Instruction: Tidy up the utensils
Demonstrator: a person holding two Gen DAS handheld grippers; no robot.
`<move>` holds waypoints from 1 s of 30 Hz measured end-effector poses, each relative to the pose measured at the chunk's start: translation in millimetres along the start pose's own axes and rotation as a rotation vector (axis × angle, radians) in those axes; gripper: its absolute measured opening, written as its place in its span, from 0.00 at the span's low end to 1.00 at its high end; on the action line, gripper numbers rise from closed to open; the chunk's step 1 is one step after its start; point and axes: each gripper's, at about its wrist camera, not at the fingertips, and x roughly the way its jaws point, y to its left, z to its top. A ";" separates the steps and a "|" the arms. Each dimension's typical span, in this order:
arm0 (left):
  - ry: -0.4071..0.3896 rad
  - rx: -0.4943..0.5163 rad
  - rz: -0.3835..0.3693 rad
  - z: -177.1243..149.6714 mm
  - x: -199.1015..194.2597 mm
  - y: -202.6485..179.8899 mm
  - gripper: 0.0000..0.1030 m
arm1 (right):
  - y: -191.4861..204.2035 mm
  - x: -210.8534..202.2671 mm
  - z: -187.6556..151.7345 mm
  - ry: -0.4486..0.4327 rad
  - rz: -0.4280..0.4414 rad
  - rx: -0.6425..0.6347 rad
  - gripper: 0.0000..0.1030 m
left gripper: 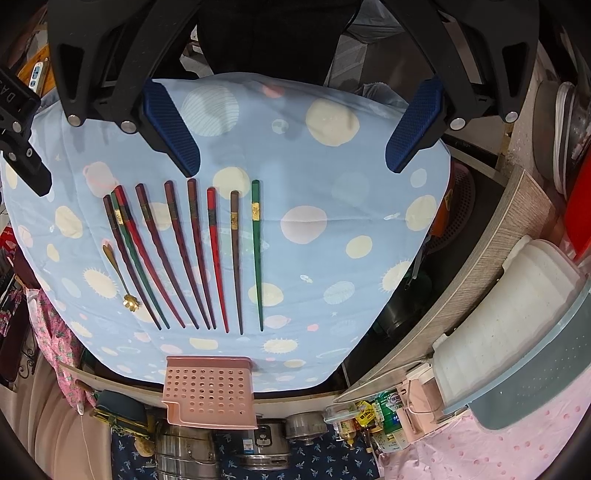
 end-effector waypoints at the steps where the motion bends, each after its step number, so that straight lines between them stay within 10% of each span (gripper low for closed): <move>1: 0.000 0.000 0.000 0.0 0.0 0.2 0.93 | 0.2 0.1 -0.1 0.000 0.002 0.000 0.94; 30: 0.000 0.001 0.001 -0.1 0.2 -0.4 0.93 | -1.7 2.3 0.5 -0.003 -0.017 -0.008 0.94</move>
